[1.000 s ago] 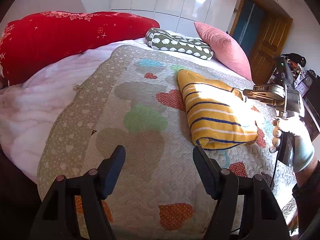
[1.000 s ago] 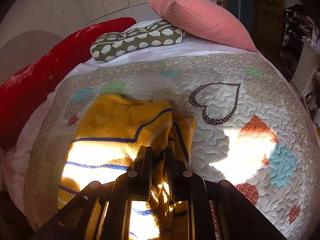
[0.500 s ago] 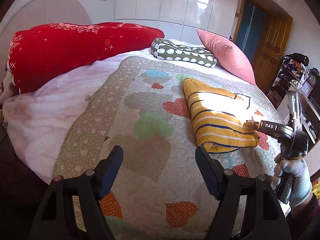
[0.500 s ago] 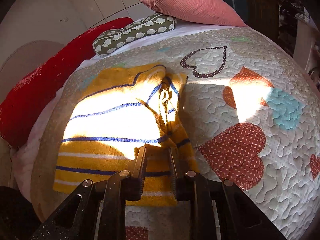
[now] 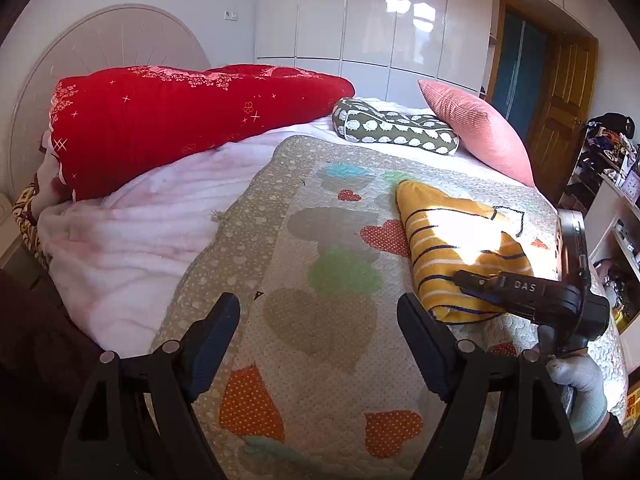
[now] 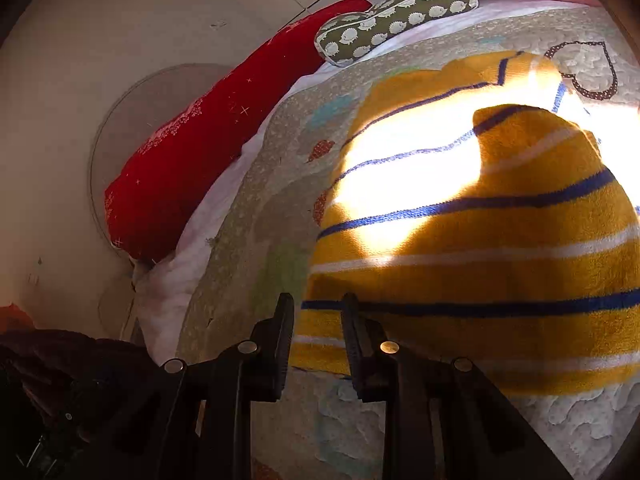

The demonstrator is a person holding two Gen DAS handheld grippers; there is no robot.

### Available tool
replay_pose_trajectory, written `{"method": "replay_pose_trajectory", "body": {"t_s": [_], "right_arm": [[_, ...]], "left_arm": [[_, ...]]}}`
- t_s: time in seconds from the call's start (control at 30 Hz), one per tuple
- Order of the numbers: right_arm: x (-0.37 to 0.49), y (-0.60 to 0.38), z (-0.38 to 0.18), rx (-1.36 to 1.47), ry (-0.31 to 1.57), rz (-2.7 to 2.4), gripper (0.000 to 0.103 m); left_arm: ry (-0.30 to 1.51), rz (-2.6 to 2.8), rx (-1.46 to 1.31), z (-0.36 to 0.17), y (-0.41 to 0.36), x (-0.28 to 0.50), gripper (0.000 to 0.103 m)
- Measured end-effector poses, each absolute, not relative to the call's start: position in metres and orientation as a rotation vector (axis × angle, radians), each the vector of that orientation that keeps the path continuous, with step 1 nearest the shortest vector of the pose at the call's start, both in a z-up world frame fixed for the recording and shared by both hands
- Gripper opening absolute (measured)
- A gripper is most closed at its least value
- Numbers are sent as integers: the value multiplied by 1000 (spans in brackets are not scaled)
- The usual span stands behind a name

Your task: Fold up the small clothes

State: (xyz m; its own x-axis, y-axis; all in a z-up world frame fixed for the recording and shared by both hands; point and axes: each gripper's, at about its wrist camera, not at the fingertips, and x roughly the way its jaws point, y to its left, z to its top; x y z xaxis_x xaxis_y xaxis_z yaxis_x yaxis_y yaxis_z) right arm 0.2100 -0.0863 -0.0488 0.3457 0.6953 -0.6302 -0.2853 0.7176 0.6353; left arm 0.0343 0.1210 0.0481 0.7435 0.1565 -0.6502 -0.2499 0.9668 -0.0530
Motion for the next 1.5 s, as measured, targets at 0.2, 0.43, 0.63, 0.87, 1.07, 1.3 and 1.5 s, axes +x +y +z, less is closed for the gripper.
{"method": "replay_pose_trajectory", "body": {"t_s": [0.2,0.43,0.63,0.87,1.07,1.3,1.5], "right_arm": [[191,-207,-76,753,988,464,26],[133,-248,-21,643,809,349,43],[65,-222,34,302,595,141,85],[38,-223,39,258,477,-2,102],[37,-206,31,182,525,15,102],[42,-169,17,80,613,98,102],[37,-151,19,-3,605,115,102]], "left_arm": [[632,252,-69,52,99,32,83],[455,334,91,81,51,16,102],[363,414,154,101,26,7,103],[522,282,30,93,38,21,103],[610,252,-15,72,48,26,103],[628,228,10,62,43,25,103],[663,200,10,54,40,30,103]]}}
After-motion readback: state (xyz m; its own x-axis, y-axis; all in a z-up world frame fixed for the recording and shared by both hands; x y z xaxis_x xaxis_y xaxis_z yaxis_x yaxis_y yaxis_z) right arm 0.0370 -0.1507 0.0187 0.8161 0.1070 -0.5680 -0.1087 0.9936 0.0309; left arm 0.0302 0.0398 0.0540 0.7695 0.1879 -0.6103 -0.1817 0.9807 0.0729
